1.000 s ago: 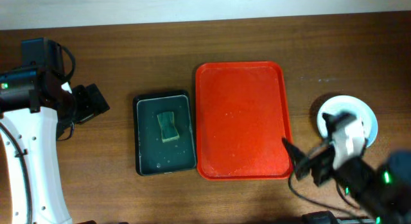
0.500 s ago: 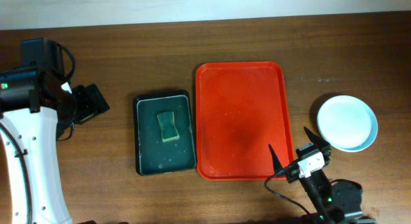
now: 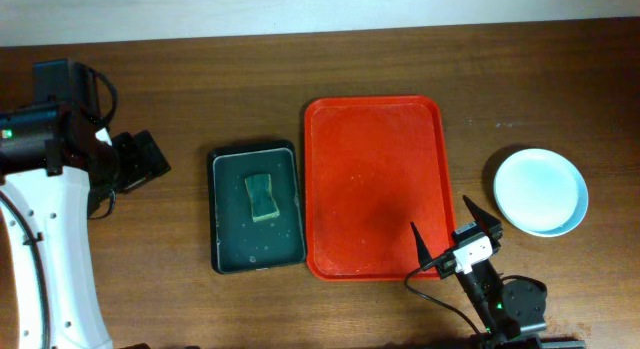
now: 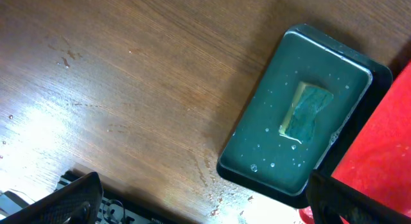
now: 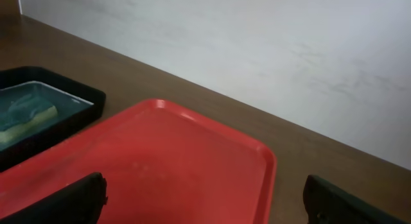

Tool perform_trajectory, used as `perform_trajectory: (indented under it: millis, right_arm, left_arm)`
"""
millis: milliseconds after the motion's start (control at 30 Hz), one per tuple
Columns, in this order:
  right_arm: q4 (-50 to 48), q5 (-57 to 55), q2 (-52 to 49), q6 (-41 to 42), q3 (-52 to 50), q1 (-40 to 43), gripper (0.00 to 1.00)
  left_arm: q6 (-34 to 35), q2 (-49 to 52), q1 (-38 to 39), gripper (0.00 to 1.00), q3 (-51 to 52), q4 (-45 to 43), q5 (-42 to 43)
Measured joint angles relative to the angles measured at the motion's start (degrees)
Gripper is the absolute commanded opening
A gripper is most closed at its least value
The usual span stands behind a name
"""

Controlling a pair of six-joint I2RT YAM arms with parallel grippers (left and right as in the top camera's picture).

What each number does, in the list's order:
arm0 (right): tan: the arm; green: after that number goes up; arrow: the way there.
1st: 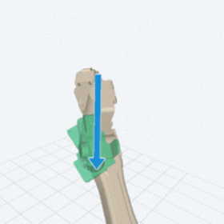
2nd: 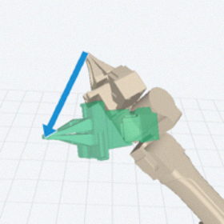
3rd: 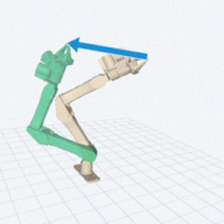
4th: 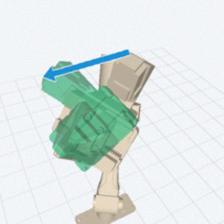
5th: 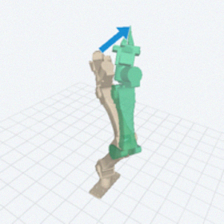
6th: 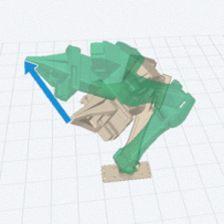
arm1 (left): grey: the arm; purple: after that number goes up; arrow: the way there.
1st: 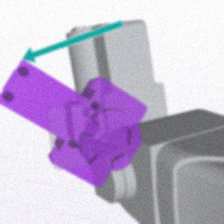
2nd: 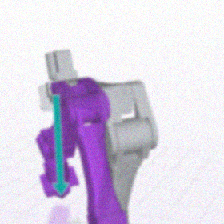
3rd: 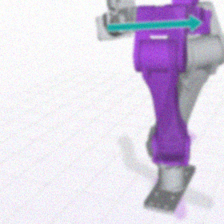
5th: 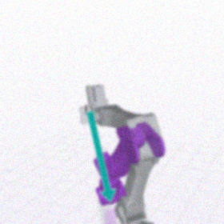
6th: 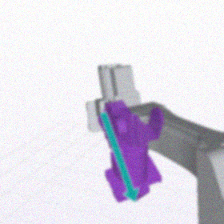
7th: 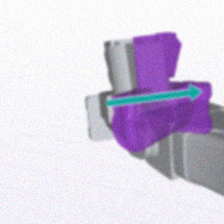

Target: Clean dirty plates on tray and stack at the side

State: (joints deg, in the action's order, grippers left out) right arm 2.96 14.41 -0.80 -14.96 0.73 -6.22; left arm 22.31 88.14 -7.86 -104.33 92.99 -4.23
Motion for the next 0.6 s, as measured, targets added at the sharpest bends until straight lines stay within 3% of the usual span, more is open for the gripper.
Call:
perform_trajectory:
  millis: [467,600]
  right_arm:
    - [0.02,0.00,0.00,0.02,0.00,0.00,0.98]
    - [0.02,0.00,0.00,0.04,0.00,0.00,0.98]
  left_arm:
    - [0.00,-0.13,0.15,0.99,0.00,-0.39,0.00]
    - [-0.02,-3.63,3.74,0.99,0.35,-1.09,-0.98]
